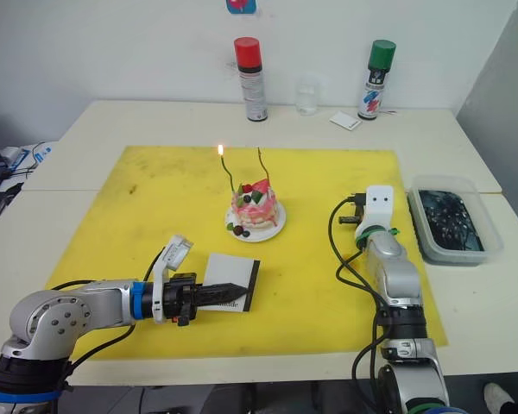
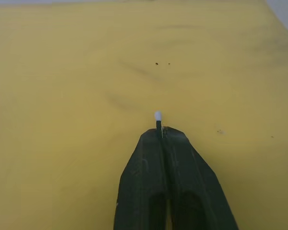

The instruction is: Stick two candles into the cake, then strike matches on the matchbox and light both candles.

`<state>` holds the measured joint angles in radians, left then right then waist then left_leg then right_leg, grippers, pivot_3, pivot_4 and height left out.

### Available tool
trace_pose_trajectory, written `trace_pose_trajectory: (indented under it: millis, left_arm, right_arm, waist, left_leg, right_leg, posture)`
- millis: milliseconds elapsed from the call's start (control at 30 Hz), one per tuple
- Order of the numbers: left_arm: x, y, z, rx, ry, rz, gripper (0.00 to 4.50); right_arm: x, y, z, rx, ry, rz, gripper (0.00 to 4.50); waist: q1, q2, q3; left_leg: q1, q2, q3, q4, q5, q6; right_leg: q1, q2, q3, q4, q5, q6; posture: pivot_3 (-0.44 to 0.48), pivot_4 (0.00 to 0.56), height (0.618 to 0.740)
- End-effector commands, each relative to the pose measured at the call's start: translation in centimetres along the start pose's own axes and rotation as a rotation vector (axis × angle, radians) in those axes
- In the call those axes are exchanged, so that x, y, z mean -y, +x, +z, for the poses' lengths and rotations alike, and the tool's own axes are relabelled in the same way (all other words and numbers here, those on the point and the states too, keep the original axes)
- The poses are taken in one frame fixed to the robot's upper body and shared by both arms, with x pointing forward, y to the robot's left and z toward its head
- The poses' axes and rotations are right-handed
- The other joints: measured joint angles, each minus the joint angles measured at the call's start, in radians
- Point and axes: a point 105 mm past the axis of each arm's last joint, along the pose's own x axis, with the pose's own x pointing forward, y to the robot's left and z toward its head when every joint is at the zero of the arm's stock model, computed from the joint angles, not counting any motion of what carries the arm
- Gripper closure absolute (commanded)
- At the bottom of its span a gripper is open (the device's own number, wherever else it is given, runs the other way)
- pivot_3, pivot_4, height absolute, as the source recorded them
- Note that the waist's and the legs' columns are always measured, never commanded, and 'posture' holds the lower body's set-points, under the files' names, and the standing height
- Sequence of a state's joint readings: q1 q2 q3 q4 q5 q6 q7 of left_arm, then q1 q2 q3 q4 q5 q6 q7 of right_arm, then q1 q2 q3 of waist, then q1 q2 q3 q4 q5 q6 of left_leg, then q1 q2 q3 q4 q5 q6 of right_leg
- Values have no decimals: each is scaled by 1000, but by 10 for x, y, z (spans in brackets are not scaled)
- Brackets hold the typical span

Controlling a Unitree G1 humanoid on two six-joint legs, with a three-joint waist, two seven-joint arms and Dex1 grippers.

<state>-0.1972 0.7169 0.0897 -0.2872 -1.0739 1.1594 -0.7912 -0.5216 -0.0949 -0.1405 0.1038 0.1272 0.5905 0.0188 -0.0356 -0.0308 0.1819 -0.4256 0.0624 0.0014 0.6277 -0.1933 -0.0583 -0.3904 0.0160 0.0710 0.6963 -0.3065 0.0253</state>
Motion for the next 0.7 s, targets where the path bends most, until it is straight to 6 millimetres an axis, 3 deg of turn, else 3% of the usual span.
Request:
trace_pose_trajectory:
  millis: [33,233,367,433,533,700]
  left_arm:
    - [7,-1,7,25,49,-4,4500]
    - [6,-2,8,24,47,-1,4500]
    - [6,-2,8,12,43,-4,4500]
    - [6,-2,8,6,42,-7,4500]
    - [6,-2,8,-3,43,-11,4500]
    - [5,-2,9,-16,46,-13,4500]
  right_arm:
    - [-12,-15,25,72,47,79,4461]
    - [-41,-61,37,70,-60,376,4461]
    - [-62,-121,14,40,-386,707,4461]
    - [-63,-138,-1,17,-472,784,4461]
    - [-65,-154,-20,-14,-494,865,4461]
    - [-72,-152,-29,7,-414,887,4461]
  waist:
    - [0,0,0]
    - [3,0,0]
    - [7,1,0]
    - [4,0,0]
    - [-5,0,0]
    - [-9,0,0]
  left_leg:
    - [0,0,0,0,0,0]
    - [-2,0,0,-1,0,0]
    - [-3,0,-1,-1,0,0]
    - [-3,0,-1,-2,0,0]
    - [-2,1,-1,-2,0,0]
    - [-1,0,-1,0,0,0]
  right_leg:
    - [0,0,0,0,0,0]
    - [-2,0,-1,-1,0,0]
    - [-2,-1,-1,-2,-3,4]
    - [-1,-1,-2,-5,-3,5]
    - [0,0,-1,-6,-3,5]
    - [0,0,-1,-4,-2,7]
  posture:
    - [0,150,740]
    - [0,150,740]
    - [0,150,740]
    - [0,150,740]
    - [0,150,740]
    - [0,150,740]
